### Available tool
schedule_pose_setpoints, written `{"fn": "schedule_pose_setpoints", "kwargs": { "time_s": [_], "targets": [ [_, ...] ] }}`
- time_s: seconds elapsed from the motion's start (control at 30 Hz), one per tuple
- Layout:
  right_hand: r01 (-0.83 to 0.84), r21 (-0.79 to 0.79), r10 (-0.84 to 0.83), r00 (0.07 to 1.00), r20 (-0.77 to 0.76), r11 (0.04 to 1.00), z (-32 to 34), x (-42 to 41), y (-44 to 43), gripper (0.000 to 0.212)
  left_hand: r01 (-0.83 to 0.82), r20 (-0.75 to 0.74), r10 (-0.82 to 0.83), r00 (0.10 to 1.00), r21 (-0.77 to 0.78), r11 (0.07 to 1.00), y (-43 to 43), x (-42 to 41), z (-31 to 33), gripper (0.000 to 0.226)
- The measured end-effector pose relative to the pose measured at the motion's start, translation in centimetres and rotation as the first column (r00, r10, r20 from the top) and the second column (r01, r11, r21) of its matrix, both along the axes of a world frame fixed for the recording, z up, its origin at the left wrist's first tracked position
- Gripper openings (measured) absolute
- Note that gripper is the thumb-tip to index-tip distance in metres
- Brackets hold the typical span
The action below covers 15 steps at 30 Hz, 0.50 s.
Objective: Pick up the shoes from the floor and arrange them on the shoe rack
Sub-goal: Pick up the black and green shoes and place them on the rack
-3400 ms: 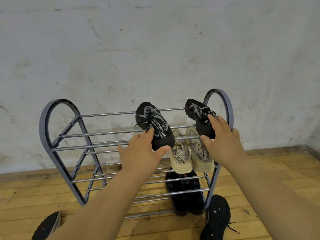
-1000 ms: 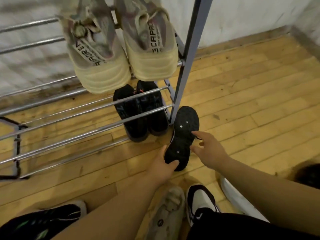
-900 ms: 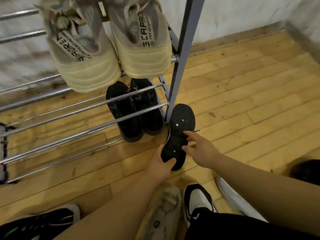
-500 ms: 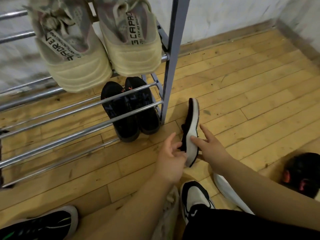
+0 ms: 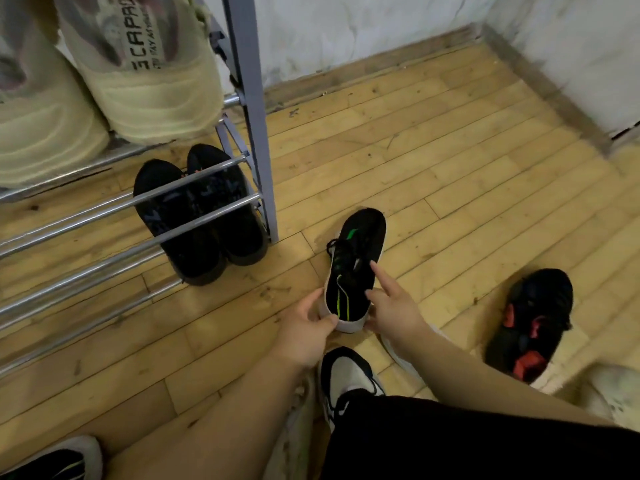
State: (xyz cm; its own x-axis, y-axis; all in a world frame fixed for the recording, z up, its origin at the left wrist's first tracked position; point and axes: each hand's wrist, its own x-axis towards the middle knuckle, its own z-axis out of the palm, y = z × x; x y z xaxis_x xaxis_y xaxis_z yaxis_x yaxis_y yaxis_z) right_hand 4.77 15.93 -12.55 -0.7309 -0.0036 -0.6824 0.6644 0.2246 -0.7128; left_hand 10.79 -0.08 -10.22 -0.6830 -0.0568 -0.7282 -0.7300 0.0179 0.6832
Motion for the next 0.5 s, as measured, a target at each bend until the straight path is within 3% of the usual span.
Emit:
{"fn": "schedule_pose_setpoints", "kwargs": {
  "time_s": [0.27,0.4,0.5],
  "targets": [
    [0.057,-0.106,-0.058,0.998,-0.013,0.993,3.3,0.5,1.9,0.068,0.037,-0.053,-0.037,0.998,0.005,0.999,1.4,-1.1,2.5,0.051],
    [0.188,-0.201,-0.200,0.979,-0.044,0.961,8.3,2.8,5.2,0.068,0.278,-0.111,-0.279,0.954,-0.025,0.960,2.8,-2.5,7.1,0.056],
    [0.271,-0.314,-0.319,0.941,-0.112,0.910,12.1,5.1,7.2,0.066,0.532,-0.151,-0.557,0.817,-0.177,0.828,3.8,-4.3,12.8,0.062]
  ]
}}
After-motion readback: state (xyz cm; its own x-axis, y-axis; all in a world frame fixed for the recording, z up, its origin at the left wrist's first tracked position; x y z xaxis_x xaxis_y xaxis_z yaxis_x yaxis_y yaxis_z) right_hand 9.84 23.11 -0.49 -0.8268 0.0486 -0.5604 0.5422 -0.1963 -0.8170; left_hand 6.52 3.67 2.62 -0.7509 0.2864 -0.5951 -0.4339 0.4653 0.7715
